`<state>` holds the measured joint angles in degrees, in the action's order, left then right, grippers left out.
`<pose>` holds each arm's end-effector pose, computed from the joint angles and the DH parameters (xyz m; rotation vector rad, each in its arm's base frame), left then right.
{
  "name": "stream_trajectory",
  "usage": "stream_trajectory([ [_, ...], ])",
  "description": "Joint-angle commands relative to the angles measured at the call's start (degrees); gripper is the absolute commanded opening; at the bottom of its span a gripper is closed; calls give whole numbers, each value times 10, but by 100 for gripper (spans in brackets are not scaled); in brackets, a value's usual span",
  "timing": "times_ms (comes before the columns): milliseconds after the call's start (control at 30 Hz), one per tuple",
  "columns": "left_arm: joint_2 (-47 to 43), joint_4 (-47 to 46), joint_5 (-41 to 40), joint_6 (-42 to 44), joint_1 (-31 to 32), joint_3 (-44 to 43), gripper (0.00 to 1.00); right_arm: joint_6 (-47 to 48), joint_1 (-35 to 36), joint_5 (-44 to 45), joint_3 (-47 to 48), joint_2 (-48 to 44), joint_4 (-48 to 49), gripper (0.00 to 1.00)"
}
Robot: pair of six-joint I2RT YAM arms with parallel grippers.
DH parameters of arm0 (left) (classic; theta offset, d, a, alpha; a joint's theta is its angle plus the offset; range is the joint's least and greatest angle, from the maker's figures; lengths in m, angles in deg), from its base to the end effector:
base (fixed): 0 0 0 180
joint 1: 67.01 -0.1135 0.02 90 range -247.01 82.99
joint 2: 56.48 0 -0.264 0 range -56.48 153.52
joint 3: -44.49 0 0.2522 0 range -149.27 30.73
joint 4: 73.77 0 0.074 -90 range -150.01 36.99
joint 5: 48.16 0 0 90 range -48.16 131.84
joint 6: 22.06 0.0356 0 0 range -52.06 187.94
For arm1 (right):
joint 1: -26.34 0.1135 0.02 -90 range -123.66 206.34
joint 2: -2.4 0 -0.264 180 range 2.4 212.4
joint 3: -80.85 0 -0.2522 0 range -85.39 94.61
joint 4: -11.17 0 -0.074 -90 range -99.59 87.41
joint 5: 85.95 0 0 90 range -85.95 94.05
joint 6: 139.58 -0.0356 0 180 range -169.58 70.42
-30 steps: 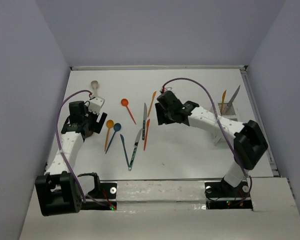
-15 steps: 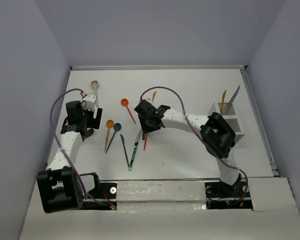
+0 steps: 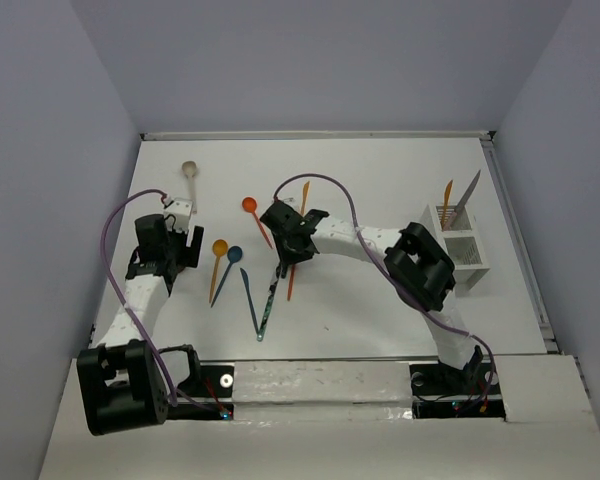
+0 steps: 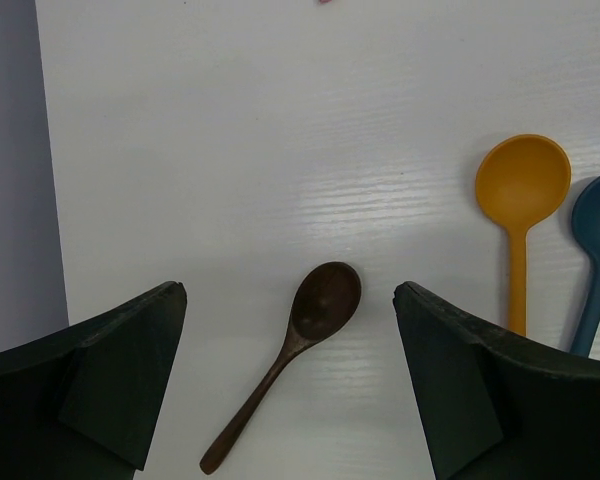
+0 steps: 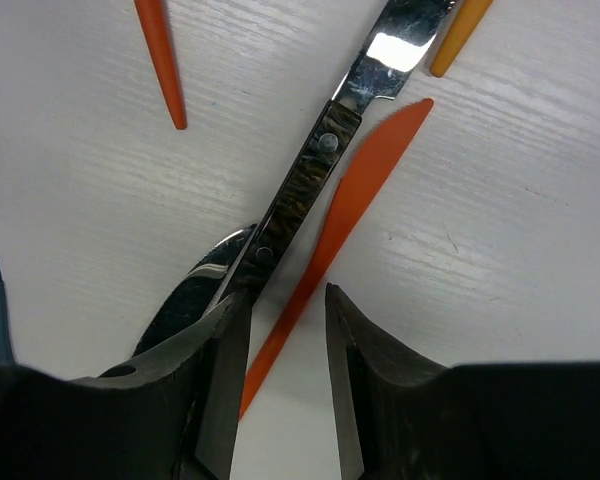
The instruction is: Sort the eating utensils into containers
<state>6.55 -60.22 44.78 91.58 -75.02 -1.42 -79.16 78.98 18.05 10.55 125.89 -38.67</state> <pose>0.2335 0.0310 0.2187 0.3186 2.0934 0.2766 0.2853 0.3595 0.1763 -0.4521 2.5951 0.1620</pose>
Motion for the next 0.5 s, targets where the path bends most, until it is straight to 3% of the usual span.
stream_trajectory([
  [0, -33, -32, -3, 7, -3, 12, 99, -18, 6, 43, -5, 14, -45, 39],
  [367, -43, -35, -1, 9, -3, 16, 99, -33, 12, 45, -83, -4, -44, 26],
  [467, -48, -35, -1, 9, -3, 18, 99, -42, 12, 59, -123, -22, -51, 17],
])
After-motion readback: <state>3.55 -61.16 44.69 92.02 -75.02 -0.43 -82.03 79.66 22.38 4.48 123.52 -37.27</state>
